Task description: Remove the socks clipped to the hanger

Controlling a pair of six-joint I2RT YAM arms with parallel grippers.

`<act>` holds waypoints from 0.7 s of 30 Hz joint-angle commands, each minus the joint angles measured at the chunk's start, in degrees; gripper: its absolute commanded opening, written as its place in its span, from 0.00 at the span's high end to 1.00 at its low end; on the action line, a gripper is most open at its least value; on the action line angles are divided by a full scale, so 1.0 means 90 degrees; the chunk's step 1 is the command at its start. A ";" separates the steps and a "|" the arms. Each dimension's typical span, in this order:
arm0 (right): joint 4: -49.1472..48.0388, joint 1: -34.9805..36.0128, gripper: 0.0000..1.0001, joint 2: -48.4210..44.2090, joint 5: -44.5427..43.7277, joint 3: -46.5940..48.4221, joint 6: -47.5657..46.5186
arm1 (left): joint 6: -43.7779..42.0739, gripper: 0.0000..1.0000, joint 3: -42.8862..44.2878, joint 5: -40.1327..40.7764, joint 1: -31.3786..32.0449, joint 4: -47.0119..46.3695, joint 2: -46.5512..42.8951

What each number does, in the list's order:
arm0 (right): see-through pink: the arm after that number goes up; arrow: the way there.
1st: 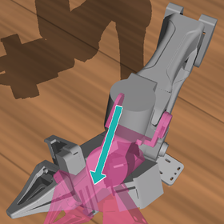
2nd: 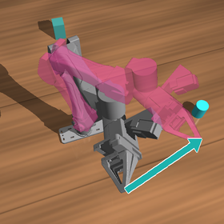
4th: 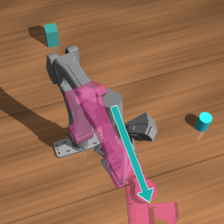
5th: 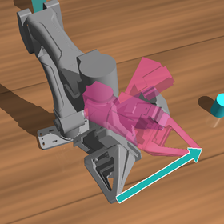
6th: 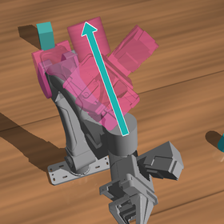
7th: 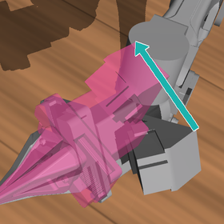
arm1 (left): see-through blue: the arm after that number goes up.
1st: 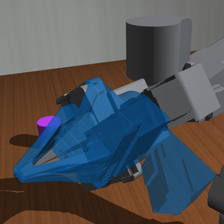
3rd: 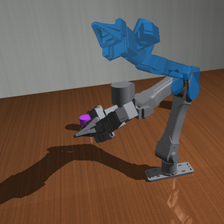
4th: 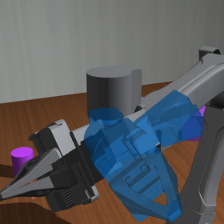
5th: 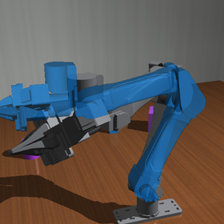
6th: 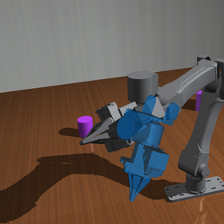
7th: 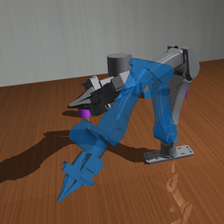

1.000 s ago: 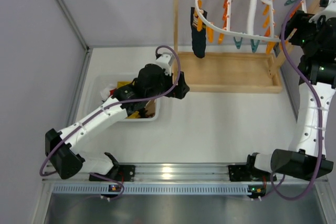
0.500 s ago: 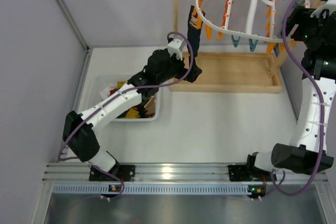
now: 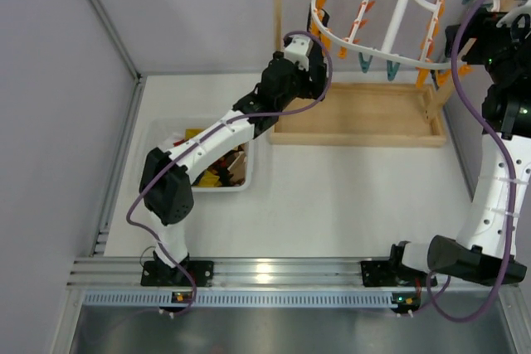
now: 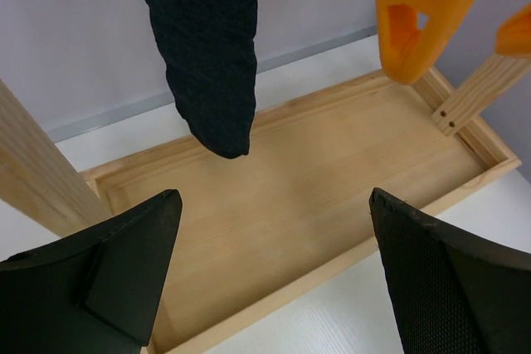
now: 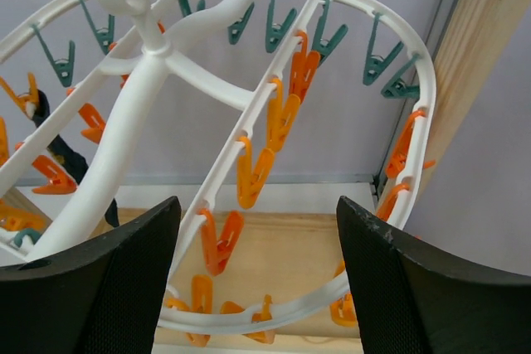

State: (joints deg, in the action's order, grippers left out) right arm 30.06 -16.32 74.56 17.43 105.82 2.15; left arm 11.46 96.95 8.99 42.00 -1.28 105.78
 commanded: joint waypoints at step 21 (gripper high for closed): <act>0.0015 0.1341 0.43 -0.0349 0.2108 -0.0393 0.1452 | 0.0561 0.02 -0.1404 0.0260 0.0070 -0.0532 -0.0638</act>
State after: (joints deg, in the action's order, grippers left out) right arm 26.50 -9.10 66.13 36.29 95.42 17.10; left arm 13.58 88.25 10.44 42.11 -2.98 106.72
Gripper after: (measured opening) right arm 0.568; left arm 0.984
